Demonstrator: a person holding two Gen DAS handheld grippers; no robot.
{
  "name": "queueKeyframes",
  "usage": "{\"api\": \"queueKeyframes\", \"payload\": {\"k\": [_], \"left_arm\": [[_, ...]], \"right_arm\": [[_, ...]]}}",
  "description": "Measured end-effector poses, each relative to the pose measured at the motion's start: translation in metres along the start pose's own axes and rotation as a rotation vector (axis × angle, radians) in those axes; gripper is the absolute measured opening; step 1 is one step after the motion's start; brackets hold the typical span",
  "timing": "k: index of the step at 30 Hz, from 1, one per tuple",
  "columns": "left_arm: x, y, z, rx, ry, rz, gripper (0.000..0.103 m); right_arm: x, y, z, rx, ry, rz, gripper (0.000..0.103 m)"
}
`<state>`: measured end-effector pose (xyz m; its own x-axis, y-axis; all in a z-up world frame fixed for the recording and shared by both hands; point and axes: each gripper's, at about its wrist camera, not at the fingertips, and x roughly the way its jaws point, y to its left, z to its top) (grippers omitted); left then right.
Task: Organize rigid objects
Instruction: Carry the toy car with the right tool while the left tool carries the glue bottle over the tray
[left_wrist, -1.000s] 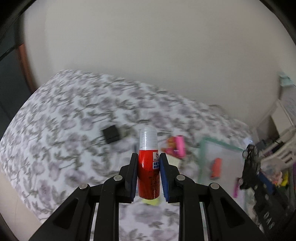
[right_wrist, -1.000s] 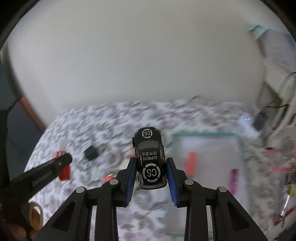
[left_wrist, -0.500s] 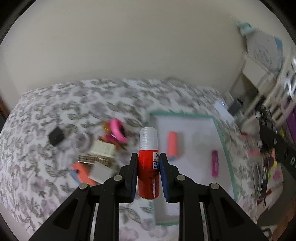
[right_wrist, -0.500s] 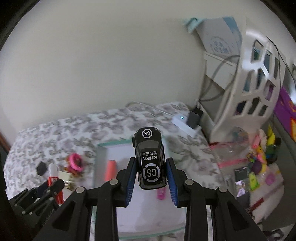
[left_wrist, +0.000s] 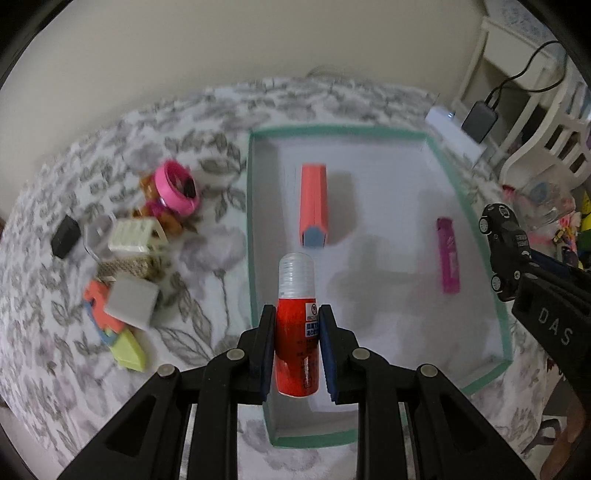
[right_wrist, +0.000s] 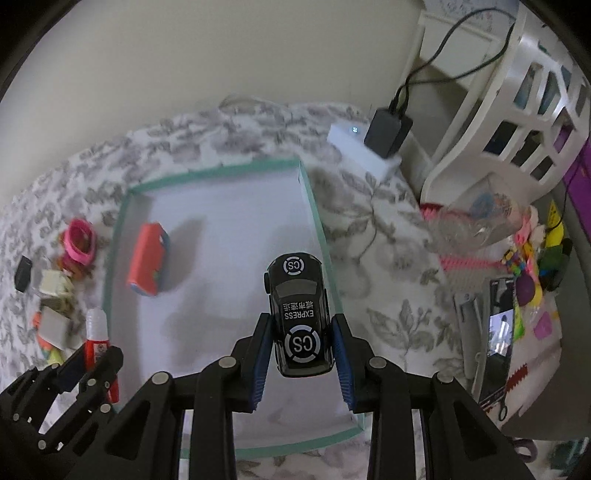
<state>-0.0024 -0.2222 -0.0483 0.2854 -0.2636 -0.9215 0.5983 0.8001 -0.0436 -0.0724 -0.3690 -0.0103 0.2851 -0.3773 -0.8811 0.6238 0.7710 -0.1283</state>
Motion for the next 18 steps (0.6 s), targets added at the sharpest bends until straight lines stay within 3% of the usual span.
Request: {"api": "queueKeyframes", "payload": {"k": [18], "left_arm": [[0.028,-0.011,-0.006,0.058,0.091,0.034,0.024]], "right_arm": [[0.046,0.012,-0.014,-0.056,0.130,-0.022,0.034]]}}
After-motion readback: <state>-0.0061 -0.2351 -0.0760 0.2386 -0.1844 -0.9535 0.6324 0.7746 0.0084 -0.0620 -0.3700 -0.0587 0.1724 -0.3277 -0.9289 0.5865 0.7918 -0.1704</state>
